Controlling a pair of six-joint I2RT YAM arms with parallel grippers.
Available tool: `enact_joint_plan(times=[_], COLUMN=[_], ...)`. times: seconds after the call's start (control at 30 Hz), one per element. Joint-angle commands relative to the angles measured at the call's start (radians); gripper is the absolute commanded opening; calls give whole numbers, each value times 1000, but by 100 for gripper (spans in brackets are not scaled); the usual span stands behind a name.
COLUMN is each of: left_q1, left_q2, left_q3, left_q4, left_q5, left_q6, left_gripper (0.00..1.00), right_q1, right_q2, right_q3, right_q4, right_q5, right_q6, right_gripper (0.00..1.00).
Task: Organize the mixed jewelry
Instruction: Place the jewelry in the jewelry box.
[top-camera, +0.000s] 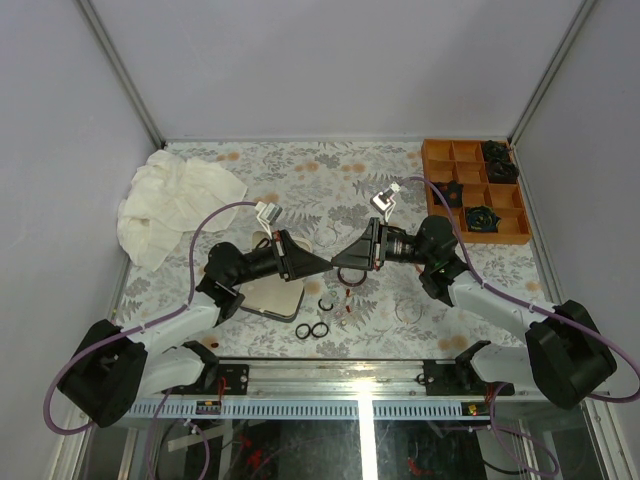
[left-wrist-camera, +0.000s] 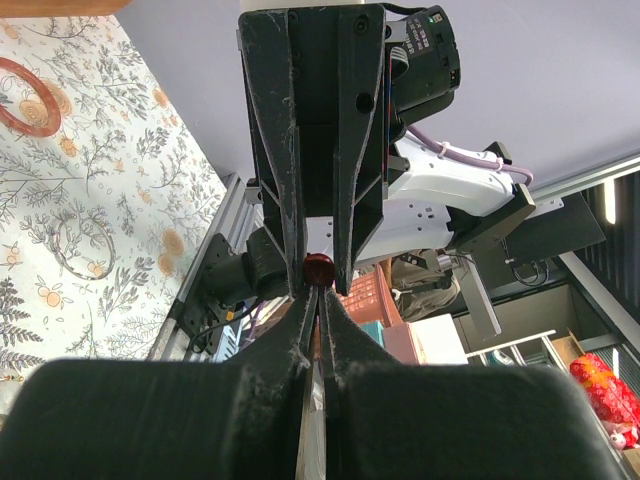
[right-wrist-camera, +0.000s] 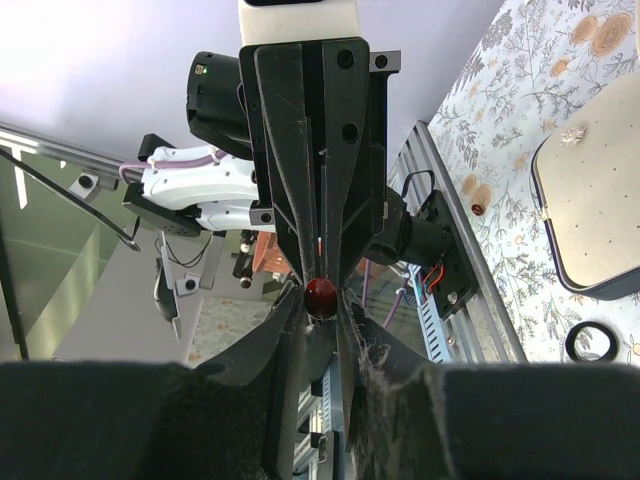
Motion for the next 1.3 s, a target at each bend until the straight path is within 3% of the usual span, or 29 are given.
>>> enact_joint_plan(times=[0.0,0.53,1.27], left_q1=[7,6,7], left_q2=[6,-10,-51], left_q3=[-3,4,21], left_q4=[14,-26,-109], left_q5=[-5,-12,-28], left_q6=[23,37,73], left_gripper=[0,15,19], right_q1=[10,10,10], right_q2=[-7,-21,-26], right_q3=[43,51,52], right_q4=[24,-48,-72], right_q5=[-2,15,18], right_q6=[-13,-53,-65], right_gripper=[23,23,22])
